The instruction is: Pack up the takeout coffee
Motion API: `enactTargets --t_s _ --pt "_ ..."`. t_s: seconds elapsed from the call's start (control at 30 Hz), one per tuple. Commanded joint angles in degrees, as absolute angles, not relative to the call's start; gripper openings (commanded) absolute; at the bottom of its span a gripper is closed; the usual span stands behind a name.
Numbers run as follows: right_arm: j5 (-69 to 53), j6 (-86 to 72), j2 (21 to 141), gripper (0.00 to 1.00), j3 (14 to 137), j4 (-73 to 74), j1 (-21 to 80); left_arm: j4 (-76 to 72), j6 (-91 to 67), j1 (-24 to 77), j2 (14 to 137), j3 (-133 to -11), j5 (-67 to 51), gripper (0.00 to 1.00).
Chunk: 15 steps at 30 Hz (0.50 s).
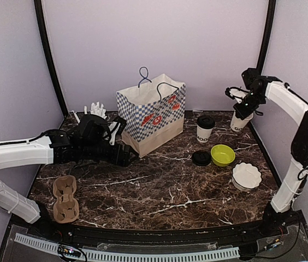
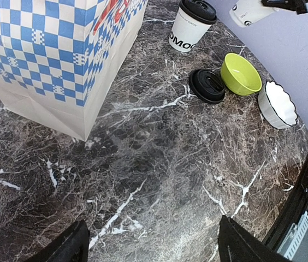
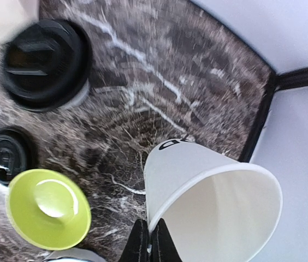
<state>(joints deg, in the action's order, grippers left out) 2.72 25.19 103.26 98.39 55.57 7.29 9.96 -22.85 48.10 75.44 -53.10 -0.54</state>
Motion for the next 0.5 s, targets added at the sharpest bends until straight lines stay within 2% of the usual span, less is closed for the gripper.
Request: enactTargets --t_s 0.0,0.27,0.47 --pt "-4.19 25.25 94.79 0.0 97.46 56.74 11.24 10.14 -20.87 47.71 75.87 -54.8 2.17 0.84" --pt "-11.55 31.24 88.06 0.0 90.52 56.35 24.63 13.26 -20.04 47.72 76.4 -56.92 5.76 0.87" --pt "-15.46 38.16 88.26 0.0 85.7 57.46 35.42 14.97 -19.91 47.37 73.37 -56.43 9.24 0.89"
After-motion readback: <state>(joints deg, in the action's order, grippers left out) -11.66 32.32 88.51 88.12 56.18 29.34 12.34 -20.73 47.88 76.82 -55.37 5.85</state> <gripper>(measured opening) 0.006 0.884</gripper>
